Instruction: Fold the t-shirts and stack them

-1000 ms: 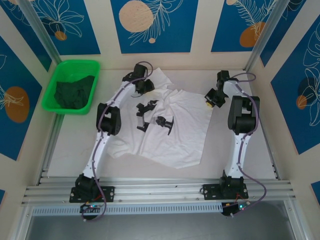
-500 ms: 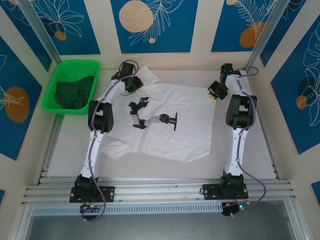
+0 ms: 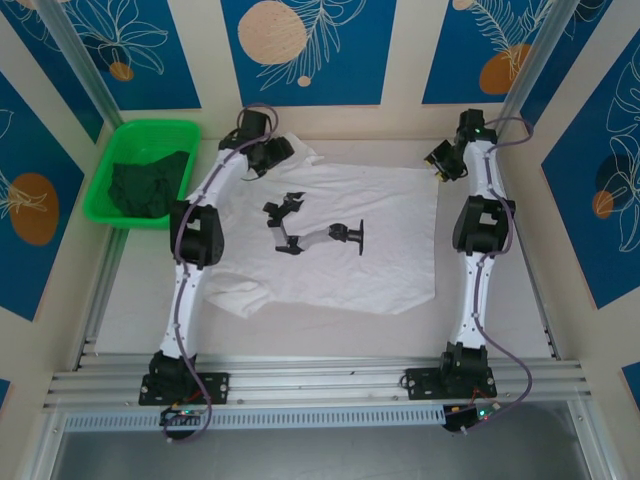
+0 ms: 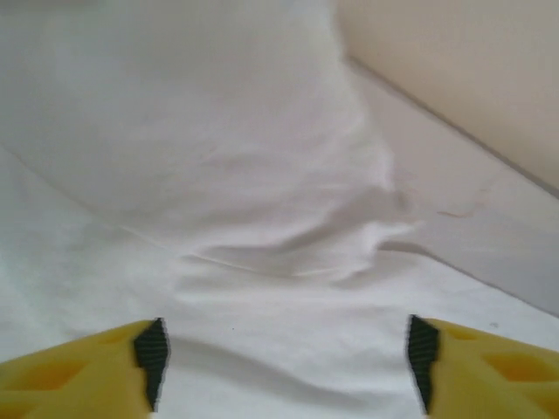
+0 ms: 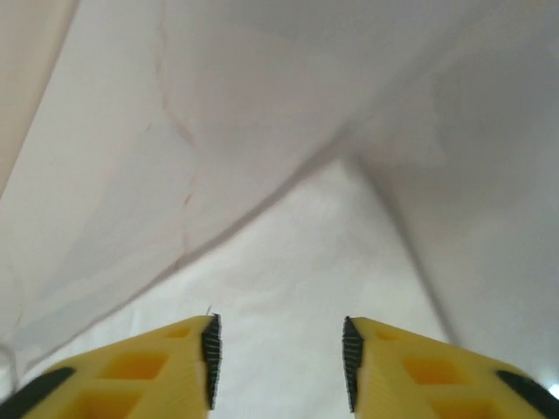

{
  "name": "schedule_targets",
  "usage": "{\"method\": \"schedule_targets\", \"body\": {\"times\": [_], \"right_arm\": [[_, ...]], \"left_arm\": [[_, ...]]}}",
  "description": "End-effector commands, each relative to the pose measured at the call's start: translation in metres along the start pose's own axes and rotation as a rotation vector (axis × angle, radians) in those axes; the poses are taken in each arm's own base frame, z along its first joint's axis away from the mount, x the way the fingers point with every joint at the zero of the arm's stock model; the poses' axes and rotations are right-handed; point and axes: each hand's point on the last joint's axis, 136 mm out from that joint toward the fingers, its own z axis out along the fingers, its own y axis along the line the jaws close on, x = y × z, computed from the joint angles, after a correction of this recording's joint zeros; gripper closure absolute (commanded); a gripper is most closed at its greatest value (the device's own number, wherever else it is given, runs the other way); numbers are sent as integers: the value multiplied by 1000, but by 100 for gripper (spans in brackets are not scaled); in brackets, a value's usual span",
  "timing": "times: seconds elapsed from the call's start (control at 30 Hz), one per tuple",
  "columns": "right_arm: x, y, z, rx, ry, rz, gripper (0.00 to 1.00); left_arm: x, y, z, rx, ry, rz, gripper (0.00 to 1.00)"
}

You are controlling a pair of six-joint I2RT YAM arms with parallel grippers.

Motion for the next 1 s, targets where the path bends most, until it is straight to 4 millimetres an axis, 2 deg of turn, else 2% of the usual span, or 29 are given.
{"method": "schedule_targets", "body": {"times": [0.0, 0.07, 0.17, 0.23, 0.27, 0.37, 0.43, 0.5, 0.57, 0.7, 0.87, 0.97], "right_arm": [[33, 54, -93, -94, -71, -110, 45], [64, 53, -116, -101, -102, -135, 40], [121, 30, -133, -125, -93, -113, 36], [161, 1, -131, -93, -46, -69, 37], [181, -14, -131, -78, -22, -63, 38], [234, -67, -128, 49, 25, -44, 39], [261, -102, -135, 155, 38, -54, 39], [282, -135, -143, 260, 60, -23, 42], [305, -145, -139, 252, 108, -37, 44], [331, -170, -141, 288, 129, -29, 45], [343, -187, -158, 280, 91, -33, 40], [354, -192, -165, 262, 97, -25, 38]], "left_arm": [[-23, -54, -100, 43, -128, 117, 17], [-11, -54, -128, 30, -149, 138, 16], [19, -30, -164, -16, -175, 116, 18], [42, -10, -181, -31, -186, 86, 21], [58, 5, -184, -56, -177, 69, 24], [104, 35, -206, -115, -160, 54, 28], [135, 55, -220, -151, -131, 73, 28], [169, 82, -231, -197, -81, 96, 28], [201, 108, -237, -221, -12, 97, 28], [251, 156, -253, -273, 91, 102, 30], [277, 200, -282, -373, 96, 105, 34], [290, 219, -286, -388, 87, 73, 35]]}}
